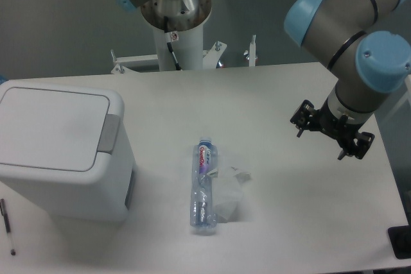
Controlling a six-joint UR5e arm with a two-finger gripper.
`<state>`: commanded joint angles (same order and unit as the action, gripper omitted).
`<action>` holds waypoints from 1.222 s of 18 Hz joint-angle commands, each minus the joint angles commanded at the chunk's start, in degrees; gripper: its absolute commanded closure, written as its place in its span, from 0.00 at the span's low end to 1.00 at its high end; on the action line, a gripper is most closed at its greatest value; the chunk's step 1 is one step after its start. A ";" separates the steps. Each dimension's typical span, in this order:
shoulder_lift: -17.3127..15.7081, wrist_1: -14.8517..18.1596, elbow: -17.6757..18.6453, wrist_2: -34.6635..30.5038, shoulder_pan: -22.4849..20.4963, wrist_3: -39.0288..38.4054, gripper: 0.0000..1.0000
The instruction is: Open the trash can
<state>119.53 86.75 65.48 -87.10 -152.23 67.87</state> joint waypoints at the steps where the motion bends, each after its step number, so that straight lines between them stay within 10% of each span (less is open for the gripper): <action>1: 0.09 -0.09 0.00 0.09 0.35 -2.37 0.00; 12: -0.27 -13.00 4.66 10.37 2.11 -23.29 0.00; 22: -1.40 -14.06 5.62 13.80 5.00 -28.92 0.00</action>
<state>118.13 72.69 71.10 -73.30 -147.22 38.95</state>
